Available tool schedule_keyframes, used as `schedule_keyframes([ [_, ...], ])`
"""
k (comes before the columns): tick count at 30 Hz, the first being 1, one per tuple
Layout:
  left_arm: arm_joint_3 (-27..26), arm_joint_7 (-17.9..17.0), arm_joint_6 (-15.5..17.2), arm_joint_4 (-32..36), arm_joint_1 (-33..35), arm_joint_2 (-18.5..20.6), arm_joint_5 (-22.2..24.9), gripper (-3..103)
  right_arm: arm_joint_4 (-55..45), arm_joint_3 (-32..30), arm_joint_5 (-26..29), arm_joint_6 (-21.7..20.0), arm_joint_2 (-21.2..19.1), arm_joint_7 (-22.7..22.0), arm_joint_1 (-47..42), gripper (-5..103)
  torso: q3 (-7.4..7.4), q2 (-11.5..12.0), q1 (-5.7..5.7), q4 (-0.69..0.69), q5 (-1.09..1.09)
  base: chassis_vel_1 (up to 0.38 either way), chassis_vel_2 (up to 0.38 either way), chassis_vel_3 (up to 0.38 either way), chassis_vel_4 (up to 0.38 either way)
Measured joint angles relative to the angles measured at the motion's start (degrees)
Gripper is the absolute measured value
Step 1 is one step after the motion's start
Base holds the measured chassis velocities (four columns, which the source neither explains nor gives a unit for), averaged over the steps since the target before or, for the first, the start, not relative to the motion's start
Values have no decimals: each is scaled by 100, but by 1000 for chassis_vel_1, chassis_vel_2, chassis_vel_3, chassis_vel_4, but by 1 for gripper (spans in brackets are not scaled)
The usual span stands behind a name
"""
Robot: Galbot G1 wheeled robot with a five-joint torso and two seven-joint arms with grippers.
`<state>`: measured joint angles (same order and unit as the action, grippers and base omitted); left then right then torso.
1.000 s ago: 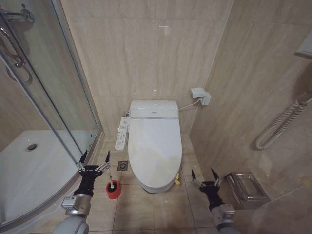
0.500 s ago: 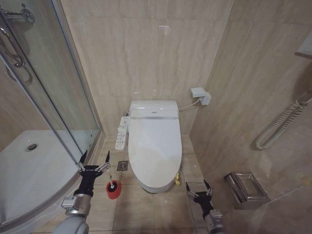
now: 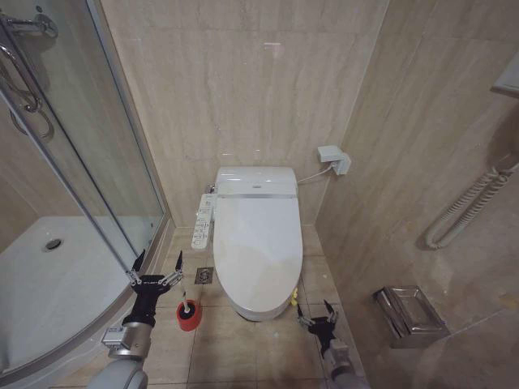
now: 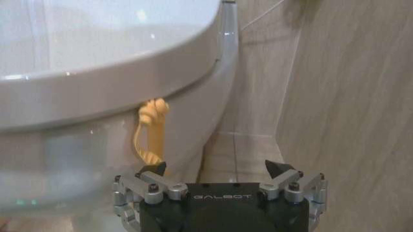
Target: Open the toilet lid, clean the toilet bowl with a toilet brush, close the toilet lid, and flush.
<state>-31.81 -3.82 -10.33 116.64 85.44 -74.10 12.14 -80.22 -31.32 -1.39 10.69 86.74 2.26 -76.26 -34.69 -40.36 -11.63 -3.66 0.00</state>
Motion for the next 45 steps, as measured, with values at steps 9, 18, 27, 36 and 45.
schedule_keyframes([
  [9,0,0,0,0,0,0,0,100,15,45,37,63,-102,-48,-14,100,0,0,0,0,0,0,0,0,0],
  [18,0,0,0,0,0,0,0,100,-496,24,201,43,-364,-76,-415,100,0,0,0,-2,0,0,0,0,0],
  [27,0,0,0,0,0,0,0,100,-778,159,203,47,-317,-77,-604,100,0,0,0,0,0,0,0,0,0],
  [36,0,0,0,0,0,0,0,100,-707,315,79,57,-187,-84,-559,100,0,0,0,-1,0,0,0,0,0],
  [45,0,0,0,0,0,0,0,100,-375,309,52,69,-72,-103,-294,100,0,0,0,0,0,0,0,0,0],
])
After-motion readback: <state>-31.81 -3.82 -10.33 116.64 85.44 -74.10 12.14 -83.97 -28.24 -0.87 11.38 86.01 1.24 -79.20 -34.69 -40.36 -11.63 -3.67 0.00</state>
